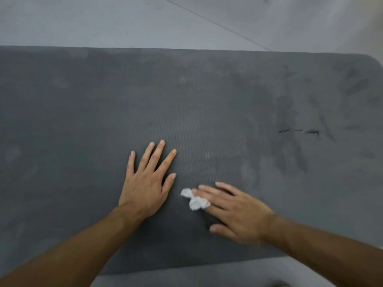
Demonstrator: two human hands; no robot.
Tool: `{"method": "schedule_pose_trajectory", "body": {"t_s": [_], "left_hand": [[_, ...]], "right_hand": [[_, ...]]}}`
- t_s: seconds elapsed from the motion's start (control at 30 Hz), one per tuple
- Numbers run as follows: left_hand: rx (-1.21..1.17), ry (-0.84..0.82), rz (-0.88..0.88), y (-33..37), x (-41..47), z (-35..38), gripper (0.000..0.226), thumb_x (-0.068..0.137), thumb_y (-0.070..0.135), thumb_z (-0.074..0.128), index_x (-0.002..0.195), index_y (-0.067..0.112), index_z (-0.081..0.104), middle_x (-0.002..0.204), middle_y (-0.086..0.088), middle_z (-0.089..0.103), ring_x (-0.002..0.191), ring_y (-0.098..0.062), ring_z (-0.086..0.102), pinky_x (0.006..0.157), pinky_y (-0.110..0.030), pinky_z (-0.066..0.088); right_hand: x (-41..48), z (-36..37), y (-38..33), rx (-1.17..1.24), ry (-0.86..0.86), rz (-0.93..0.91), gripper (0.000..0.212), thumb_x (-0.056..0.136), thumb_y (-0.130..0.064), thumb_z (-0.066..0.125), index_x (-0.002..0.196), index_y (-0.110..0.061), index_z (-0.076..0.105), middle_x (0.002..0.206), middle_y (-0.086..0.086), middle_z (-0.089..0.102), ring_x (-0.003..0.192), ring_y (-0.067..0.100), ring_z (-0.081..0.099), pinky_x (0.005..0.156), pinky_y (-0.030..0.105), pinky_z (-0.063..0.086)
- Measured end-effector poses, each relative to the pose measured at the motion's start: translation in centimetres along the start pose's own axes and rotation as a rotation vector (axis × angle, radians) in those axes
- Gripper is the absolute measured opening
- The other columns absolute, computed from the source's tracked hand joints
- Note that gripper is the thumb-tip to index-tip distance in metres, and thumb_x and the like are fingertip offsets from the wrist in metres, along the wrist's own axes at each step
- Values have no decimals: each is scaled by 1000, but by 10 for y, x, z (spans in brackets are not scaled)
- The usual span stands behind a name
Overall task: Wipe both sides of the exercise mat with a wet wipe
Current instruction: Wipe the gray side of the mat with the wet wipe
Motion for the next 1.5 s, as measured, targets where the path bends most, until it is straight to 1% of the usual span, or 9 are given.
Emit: {"method": "schedule_pose_trajectory", "body": {"t_s": [0.17, 0.27, 0.43, 0.67, 0.77, 0.9, 1.07, 1.17, 1.5], "left_hand": [[-1, -18, -43, -26, -9, -3, 67, 104, 66, 13, 165, 39, 8, 174, 7, -4, 159, -15, -10, 128, -56, 3], [0, -23, -90, -44, -17, -7, 69, 102, 70, 9, 164, 40, 3, 173, 9, -11, 158, -13, -15, 128, -54, -1], [-27, -2, -183, -71, -31, -9, 70, 102, 70, 8, 165, 39, 4, 173, 8, -10, 159, -13, -13, 128, -53, 0], [-26, -3, -274, -100, -47, -11, 70, 101, 68, 8, 164, 40, 1, 173, 9, -13, 158, -13, -15, 128, -52, 0], [-40, 6, -301, -106, -49, -12, 70, 101, 69, 6, 164, 40, -1, 172, 10, -14, 158, -12, -17, 129, -52, 0], [-58, 3, -319, -109, -52, -12, 72, 99, 71, 3, 164, 40, -3, 172, 10, -14, 158, -11, -17, 129, -51, -2], [-67, -4, -341, -115, -60, -12, 71, 100, 71, 2, 163, 40, -6, 172, 11, -18, 156, -10, -21, 129, -50, -4], [-69, -2, -366, -121, -69, -11, 70, 101, 70, 5, 163, 40, -6, 172, 11, -17, 156, -10, -20, 129, -50, -3], [-40, -5, -449, -150, -105, -12, 69, 100, 70, 7, 163, 43, -7, 171, 12, -18, 157, -11, -20, 129, -49, -3]], "right_hand": [[23, -27, 113, 101, 144, 627, 74, 105, -60, 15, 167, -18, 13, 174, 0, 11, 160, 17, 10, 129, 39, 11], [35, -30, 133, 220, 189, 768, 79, 101, -62, 15, 167, -18, 6, 175, 0, 3, 160, 18, 5, 130, 42, 11], [73, -28, 58, 169, 143, 473, 80, 104, -60, 24, 166, -12, 6, 174, 2, -10, 160, 15, -10, 129, 42, 13], [88, -11, -89, -16, 37, -131, 79, 106, -66, 27, 165, -14, 21, 175, 3, -3, 161, 20, -5, 126, 42, 3], [92, -9, -79, -48, 64, -153, 78, 106, -65, 29, 165, -15, 22, 175, 1, 2, 161, 18, 2, 126, 42, 5], [107, -23, 1, -22, 79, 122, 76, 107, -64, 24, 164, -14, 27, 172, 5, 22, 160, 18, 7, 128, 42, 8], [109, -42, 85, 34, 129, 528, 81, 103, -67, 6, 167, -17, 8, 174, 3, 12, 160, 16, 1, 130, 38, 2], [116, -45, 88, 109, 146, 602, 84, 102, -68, 7, 166, -14, 6, 174, 6, 6, 161, 18, -1, 130, 39, 4], [140, -14, -122, 23, 103, -213, 75, 105, -64, 29, 161, -13, 33, 174, 5, 10, 161, 19, 0, 124, 40, 14]]}}
Point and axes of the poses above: each hand's wrist, its own x-axis towards the middle knuckle, its own z-axis out of the palm, y = z × x, the point moved 6 cm from there along x, towards the middle knuckle
